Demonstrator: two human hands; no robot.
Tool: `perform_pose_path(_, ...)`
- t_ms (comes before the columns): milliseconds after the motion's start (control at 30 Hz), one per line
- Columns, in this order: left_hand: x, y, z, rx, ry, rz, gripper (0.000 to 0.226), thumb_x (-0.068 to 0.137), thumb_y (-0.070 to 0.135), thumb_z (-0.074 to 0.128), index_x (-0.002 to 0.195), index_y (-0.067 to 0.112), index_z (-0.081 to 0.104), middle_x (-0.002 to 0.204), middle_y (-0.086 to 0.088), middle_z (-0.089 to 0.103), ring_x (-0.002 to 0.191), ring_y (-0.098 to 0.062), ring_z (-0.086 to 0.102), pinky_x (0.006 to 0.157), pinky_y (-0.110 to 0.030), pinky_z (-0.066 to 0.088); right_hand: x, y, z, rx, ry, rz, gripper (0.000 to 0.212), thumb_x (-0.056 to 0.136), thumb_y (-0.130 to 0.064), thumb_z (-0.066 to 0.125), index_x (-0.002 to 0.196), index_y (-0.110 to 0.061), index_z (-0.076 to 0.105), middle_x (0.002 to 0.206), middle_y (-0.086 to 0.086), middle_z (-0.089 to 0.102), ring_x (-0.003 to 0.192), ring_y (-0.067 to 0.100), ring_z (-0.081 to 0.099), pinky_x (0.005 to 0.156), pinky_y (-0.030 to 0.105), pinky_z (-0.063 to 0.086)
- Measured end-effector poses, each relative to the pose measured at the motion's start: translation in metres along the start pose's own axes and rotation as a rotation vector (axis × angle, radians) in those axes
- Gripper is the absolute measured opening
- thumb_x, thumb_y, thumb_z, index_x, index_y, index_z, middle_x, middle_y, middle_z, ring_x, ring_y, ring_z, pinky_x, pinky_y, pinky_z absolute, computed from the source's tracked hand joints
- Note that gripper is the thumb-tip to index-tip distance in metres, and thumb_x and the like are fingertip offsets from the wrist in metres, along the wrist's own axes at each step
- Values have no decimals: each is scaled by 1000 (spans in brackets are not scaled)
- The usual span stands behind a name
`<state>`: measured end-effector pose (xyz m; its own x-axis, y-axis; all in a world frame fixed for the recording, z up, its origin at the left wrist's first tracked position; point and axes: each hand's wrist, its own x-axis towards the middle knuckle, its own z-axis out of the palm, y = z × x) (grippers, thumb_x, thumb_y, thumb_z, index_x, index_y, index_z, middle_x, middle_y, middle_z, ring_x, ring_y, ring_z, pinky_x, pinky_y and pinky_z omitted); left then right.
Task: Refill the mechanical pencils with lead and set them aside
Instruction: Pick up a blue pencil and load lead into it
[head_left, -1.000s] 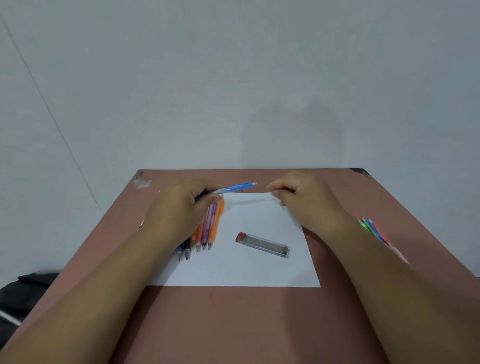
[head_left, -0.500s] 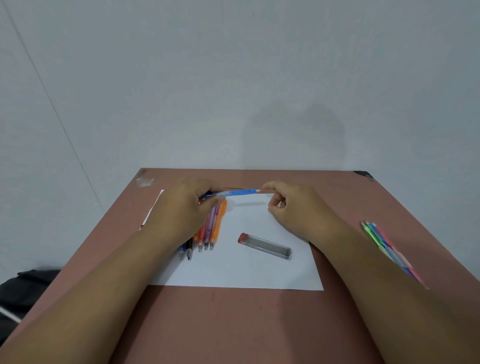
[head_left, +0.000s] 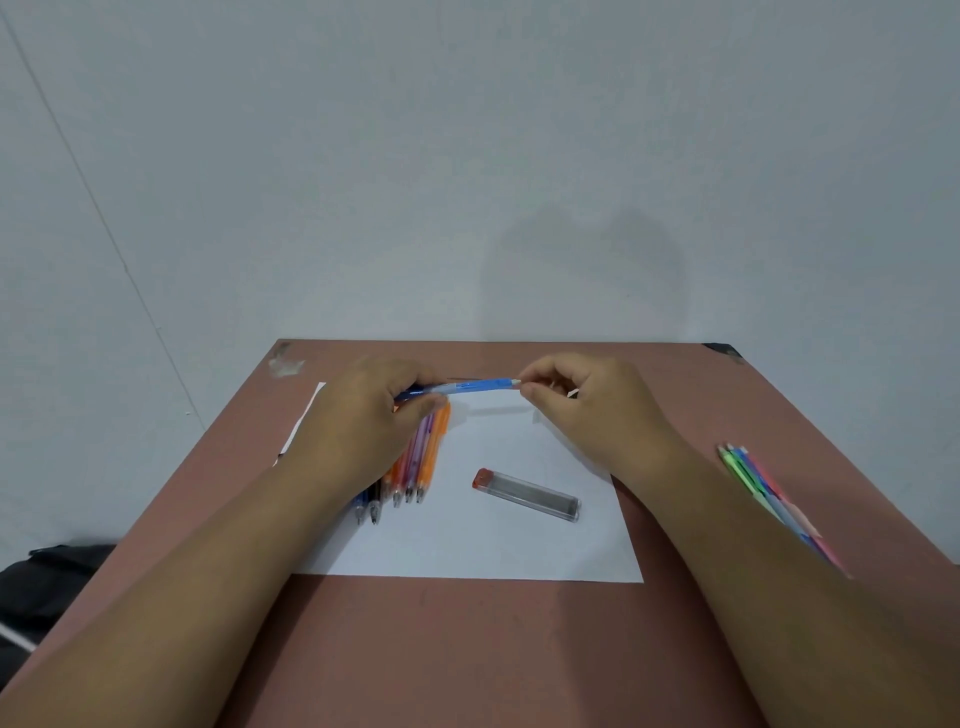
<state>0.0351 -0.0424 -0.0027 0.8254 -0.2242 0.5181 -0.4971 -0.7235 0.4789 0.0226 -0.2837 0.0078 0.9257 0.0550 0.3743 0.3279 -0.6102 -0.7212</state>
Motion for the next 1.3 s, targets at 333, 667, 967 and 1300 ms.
perform_pose_path(333, 0, 1, 0, -19, -1, 11, 11, 95, 24, 68, 103, 25, 76, 85, 14, 68, 82, -10, 60, 71, -36, 53, -1, -4, -1, 50, 24, 14, 12, 91, -21, 74, 80, -27, 77, 74, 1, 69, 60, 8, 51, 57, 15, 40)
perform_pose_path(667, 1, -3, 0, 0, 9, -14, 12, 95, 31, 67, 103, 29, 75, 81, 15, 66, 78, -11, 59, 67, -39, 53, -1, 0, -19, -354, -183, 125, 18, 86, -20, 64, 75, -26, 76, 79, -18, 70, 77, 0, 64, 71, 24, 53)
perform_pose_path(967, 0, 0, -1, -1, 9, 13, 9, 95, 26, 69, 98, 25, 77, 81, 12, 68, 78, -11, 60, 69, -39, 53, 1, 1, -16, -506, -298, 120, 16, 82, -20, 63, 84, -6, 71, 93, 12, 71, 93, 32, 66, 73, 45, 58)
perform_pose_path(1300, -3, 11, -2, -41, 15, 50, 15, 92, 19, 72, 105, 24, 78, 87, 13, 72, 84, -9, 61, 74, -37, 53, -2, 0, -12, -138, 2, -99, 31, 83, -31, 82, 112, -41, 74, 88, -17, 65, 79, 6, 57, 70, 13, 45)
